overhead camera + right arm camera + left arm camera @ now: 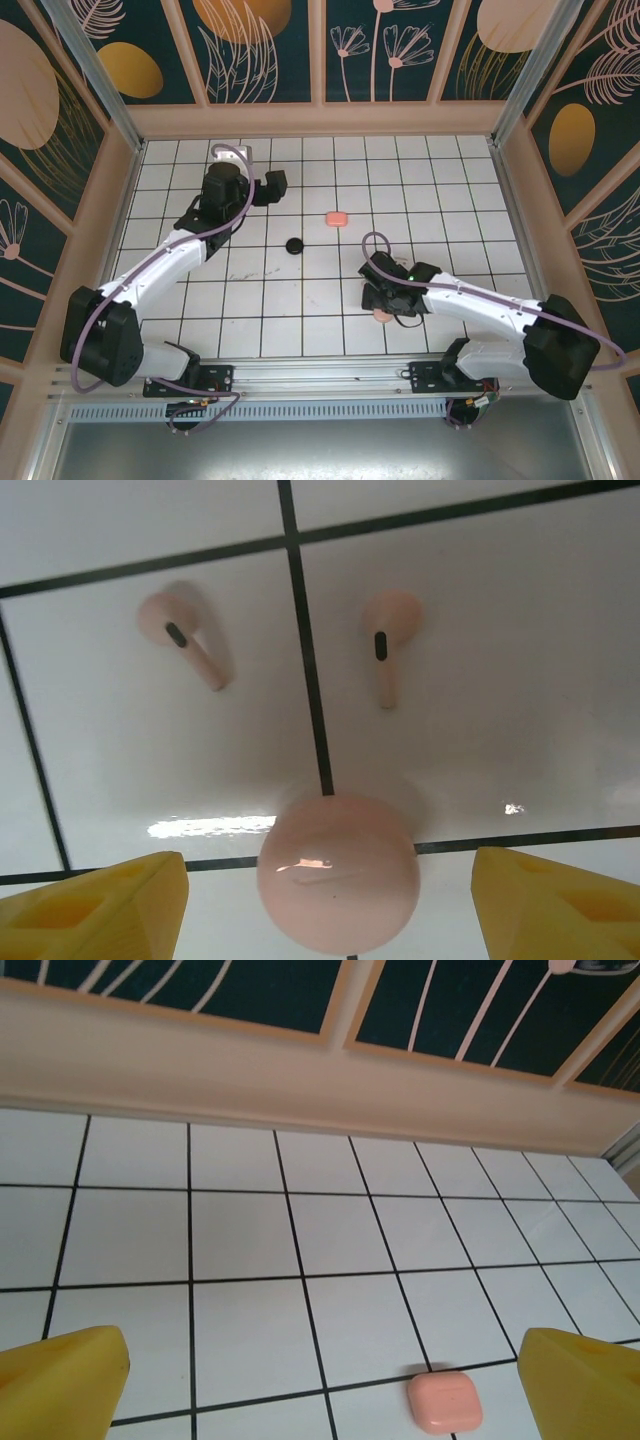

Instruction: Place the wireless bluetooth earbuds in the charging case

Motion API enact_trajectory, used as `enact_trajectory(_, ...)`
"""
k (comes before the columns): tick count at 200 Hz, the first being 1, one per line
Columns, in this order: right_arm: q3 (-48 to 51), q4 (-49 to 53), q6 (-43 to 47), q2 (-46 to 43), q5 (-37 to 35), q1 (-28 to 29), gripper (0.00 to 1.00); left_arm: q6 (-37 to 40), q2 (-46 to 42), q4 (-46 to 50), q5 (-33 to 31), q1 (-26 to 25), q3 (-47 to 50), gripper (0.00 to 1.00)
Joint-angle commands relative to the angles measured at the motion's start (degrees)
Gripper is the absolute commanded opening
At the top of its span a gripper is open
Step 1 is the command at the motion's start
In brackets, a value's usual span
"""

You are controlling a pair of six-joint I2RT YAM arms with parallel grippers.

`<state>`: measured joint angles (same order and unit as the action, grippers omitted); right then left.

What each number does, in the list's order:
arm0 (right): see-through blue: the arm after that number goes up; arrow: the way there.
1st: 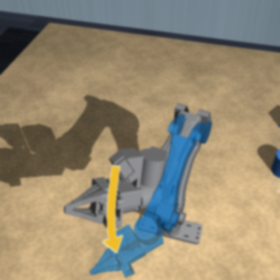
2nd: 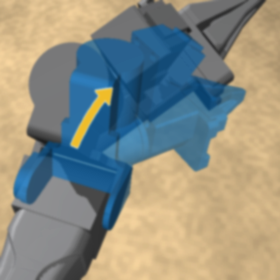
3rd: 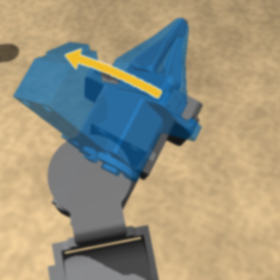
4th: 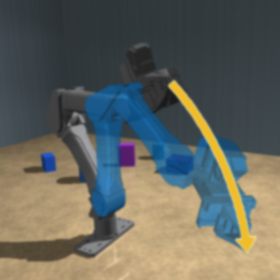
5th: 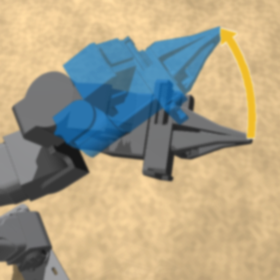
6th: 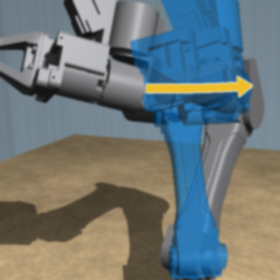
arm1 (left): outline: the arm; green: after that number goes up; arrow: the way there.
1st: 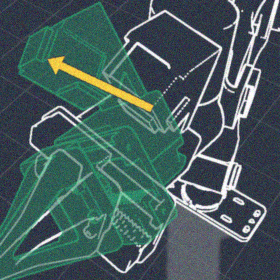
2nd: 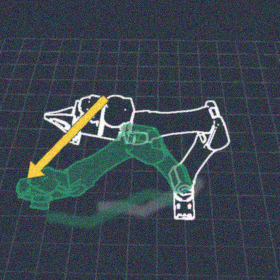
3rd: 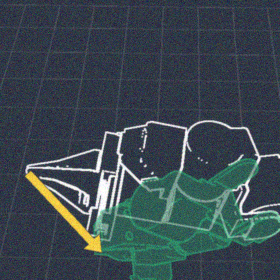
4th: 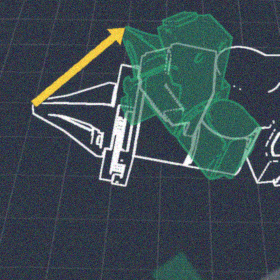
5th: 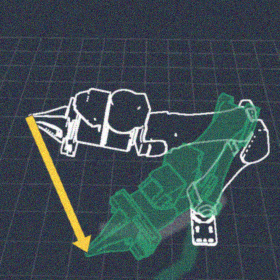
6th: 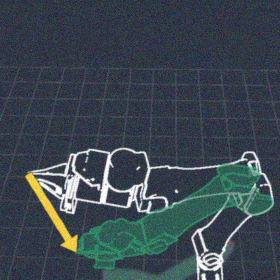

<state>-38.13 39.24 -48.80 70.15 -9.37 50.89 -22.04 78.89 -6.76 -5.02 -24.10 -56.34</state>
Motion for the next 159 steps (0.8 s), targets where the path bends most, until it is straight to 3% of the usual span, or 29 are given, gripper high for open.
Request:
enact_trajectory(1,1.03,-0.35,0.68,2.17,0.66,0.43,0.75,0.58,-1.75,-1.18,-6.84,0.19,0.96,0.99)
enact_trajectory(26,1.80,-1.73,1.32,3.84,0.93,0.44,0.76,-0.05,-3.15,-4.23,-9.05,0.32,4.24,0.99)
enact_trajectory(116,0.70,-4.68,5.27,9.05,1.98,0.43,0.74,-5.40,-6.33,-5.38,-6.31,0.45,5.70,0.99)
enact_trajectory(159,0.25,-4.97,6.43,10.53,2.38,0.44,0.68,-6.47,-7.25,-4.41,-5.38,0.54,6.33,0.99)
